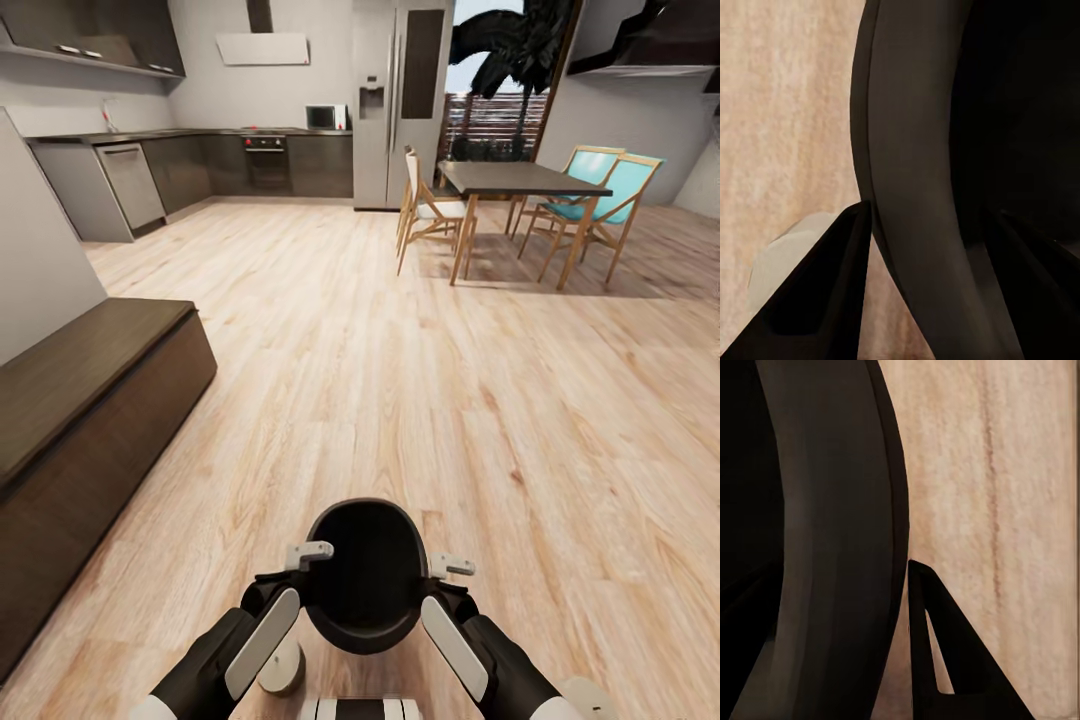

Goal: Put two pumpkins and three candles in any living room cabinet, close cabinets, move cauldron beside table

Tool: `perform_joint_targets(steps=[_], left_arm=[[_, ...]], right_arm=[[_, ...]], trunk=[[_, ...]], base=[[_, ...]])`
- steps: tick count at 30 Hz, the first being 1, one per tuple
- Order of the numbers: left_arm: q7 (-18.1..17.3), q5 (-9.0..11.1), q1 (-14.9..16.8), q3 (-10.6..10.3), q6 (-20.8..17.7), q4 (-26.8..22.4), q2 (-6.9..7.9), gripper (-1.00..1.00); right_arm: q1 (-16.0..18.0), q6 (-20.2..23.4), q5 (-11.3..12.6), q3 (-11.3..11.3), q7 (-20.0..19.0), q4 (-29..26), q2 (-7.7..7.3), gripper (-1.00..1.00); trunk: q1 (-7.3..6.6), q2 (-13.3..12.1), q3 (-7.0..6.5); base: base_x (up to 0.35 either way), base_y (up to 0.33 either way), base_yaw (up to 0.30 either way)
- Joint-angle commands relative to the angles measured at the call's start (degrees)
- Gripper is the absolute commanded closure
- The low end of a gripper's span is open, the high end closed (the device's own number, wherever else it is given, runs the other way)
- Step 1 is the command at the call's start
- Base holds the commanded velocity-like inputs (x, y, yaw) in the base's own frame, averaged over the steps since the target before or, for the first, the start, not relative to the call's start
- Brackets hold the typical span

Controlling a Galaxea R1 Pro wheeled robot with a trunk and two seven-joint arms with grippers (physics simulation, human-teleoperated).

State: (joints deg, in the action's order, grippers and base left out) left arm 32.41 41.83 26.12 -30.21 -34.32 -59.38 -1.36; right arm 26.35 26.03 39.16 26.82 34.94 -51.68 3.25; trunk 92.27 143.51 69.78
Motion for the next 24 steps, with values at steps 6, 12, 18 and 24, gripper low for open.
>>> perform_joint_targets(steps=[6, 12, 18, 24], left_arm=[[0.54, 0.93, 0.07, -0.20, 0.46, -0.91, 0.03, 1.00], [0.54, 0.97, 0.07, -0.20, 0.46, -0.92, -0.02, 1.00], [0.50, 0.97, 0.07, -0.20, 0.47, -0.92, -0.04, 1.00], [0.50, 0.97, 0.07, -0.20, 0.44, -0.92, -0.04, 1.00]], right_arm=[[0.04, 0.60, 0.43, -0.24, 0.49, -0.08, -0.09, 1.00], [0.02, 0.67, 0.62, -0.20, 0.48, -0.09, -0.04, 1.00], [0.07, 0.67, 0.57, -0.27, 0.49, -0.09, -0.08, 1.00], [0.04, 0.68, 0.57, -0.27, 0.53, -0.17, -0.08, 1.00]], trunk=[[-0.19, -0.06, -1.29], [-0.34, -0.14, -2.62], [-0.49, -0.22, -3.95], [-1.04, -1.07, -5.19]], base=[[-0.041, 0.000, 0.000], [-0.003, 0.000, 0.000], [0.000, 0.000, 0.000], [-0.098, 0.000, 0.000]])
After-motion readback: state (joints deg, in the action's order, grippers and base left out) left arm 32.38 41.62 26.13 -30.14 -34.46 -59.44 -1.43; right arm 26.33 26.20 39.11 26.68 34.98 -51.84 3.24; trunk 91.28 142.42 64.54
